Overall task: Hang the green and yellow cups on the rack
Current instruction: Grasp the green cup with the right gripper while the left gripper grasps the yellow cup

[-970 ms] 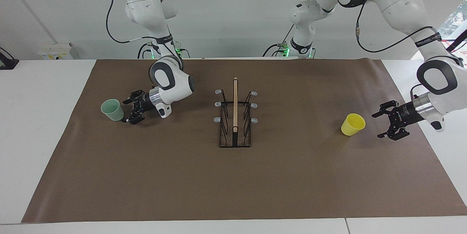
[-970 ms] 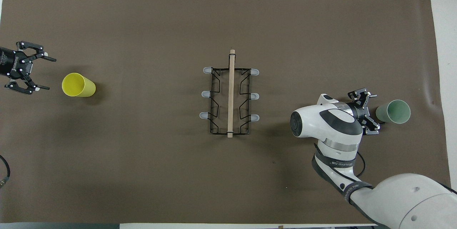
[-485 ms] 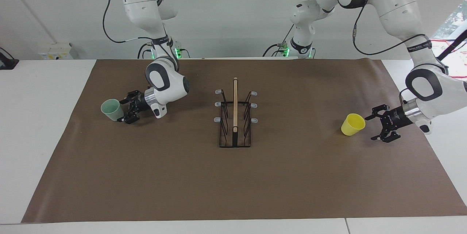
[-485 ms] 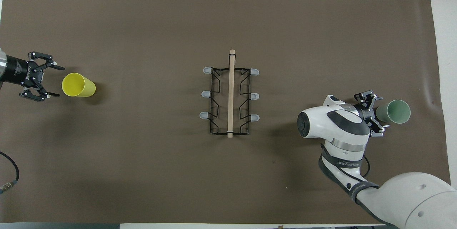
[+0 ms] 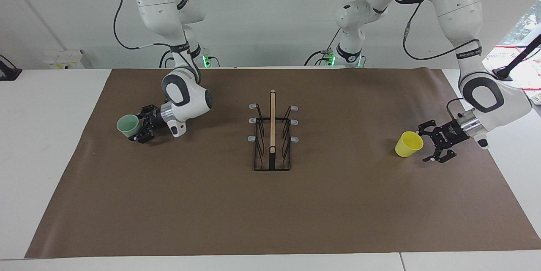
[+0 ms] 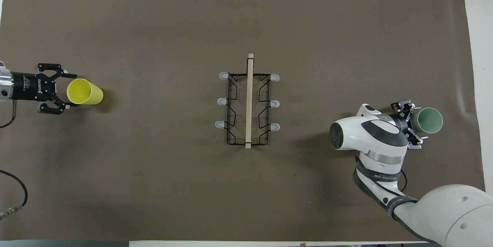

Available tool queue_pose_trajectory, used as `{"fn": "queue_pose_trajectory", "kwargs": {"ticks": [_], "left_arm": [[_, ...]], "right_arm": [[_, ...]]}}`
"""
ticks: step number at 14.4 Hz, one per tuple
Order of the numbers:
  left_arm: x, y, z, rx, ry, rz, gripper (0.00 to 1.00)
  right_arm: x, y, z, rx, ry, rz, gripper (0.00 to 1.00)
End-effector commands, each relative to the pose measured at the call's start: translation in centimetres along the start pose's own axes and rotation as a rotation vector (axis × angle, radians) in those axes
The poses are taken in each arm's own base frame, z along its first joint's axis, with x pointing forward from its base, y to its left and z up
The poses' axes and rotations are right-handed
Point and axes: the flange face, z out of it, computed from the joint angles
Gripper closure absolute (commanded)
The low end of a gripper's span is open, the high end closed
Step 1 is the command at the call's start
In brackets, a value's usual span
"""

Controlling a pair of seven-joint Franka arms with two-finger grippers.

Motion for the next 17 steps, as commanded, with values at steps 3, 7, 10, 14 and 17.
{"fn": "queue_pose_trajectory", "kwargs": {"ticks": [3, 7, 10, 14, 17], "left_arm": [[-1.8, -1.0, 1.3, -0.031, 0.018, -0.007, 0.0], [-3.1, -1.0, 3.5, -0.028, 0.047, 0.022, 0.0], [-4.4, -0.8, 4.4, -0.015, 0.051, 0.055, 0.0], [-6.1, -0.3, 5.2, -0.023, 0.077, 0.112, 1.0], [-7.3, 0.6, 3.0, -0.06, 0.083, 0.135, 1.0]], "right_arm": [[-0.3, -0.3, 0.4, -0.029, -0.003, 0.01, 0.08], [-1.1, 0.5, 0.2, -0.027, -0.018, 0.032, 0.82], [-2.9, 2.8, -1.1, 0.005, 0.0, 0.187, 1.0], [-6.8, 5.4, -5.1, 0.088, 0.05, 0.314, 1.0], [-11.9, 5.9, -7.8, 0.157, 0.17, 0.415, 1.0]]}}
